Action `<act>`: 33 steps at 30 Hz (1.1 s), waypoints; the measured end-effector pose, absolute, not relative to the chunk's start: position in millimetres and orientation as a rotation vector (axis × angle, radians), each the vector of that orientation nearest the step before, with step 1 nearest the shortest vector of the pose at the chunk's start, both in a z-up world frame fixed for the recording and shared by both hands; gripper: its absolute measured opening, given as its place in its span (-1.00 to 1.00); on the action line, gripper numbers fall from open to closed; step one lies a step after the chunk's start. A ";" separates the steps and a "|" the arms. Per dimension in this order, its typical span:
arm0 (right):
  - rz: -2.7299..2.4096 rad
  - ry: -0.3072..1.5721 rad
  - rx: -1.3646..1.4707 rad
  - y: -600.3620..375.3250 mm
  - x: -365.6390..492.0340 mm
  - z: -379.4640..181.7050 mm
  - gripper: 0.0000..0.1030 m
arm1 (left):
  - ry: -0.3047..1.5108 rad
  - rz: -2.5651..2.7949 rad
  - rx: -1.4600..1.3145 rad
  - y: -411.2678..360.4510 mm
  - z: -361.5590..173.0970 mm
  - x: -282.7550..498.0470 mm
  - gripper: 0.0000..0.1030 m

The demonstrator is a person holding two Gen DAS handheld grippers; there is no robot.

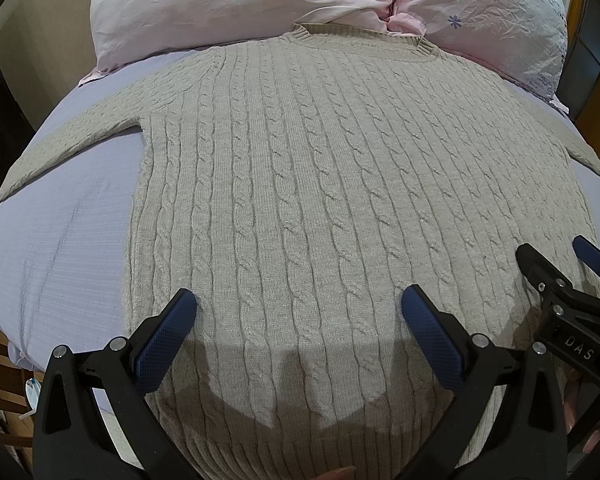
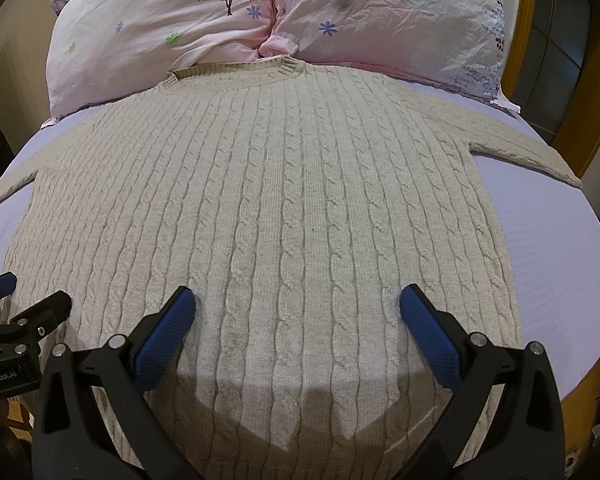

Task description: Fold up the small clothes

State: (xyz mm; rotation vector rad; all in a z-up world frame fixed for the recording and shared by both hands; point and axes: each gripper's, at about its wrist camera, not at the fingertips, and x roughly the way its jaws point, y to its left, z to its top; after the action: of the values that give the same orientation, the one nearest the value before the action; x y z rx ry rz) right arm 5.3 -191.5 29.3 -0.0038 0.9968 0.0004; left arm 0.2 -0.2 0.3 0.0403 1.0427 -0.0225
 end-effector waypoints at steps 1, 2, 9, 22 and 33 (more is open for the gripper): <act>0.001 0.997 -0.004 -191.5 5.2 29.3 0.97 | 1.043 -0.022 0.040 -0.2 0.2 0.0 0.97; 0.001 0.997 -0.004 -191.5 5.3 29.4 0.97 | 1.042 -0.023 0.040 -0.2 0.2 -0.1 0.97; 0.069 0.967 -0.012 -198.1 3.8 31.4 0.96 | 1.033 -0.027 0.048 -1.0 -1.2 -2.5 0.97; -0.388 0.760 0.909 -556.4 60.5 61.8 0.25 | 0.681 -0.263 -0.283 73.9 39.2 3.1 0.97; -0.514 0.704 1.200 -648.3 80.5 11.0 -0.80 | 0.608 -0.027 -0.320 153.2 50.1 32.1 0.97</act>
State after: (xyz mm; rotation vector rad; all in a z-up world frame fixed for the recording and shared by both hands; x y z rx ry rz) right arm 80.5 -648.3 11.0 1.1996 0.7042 -0.5138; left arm 32.1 153.2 50.1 -0.3205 0.6082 -0.0272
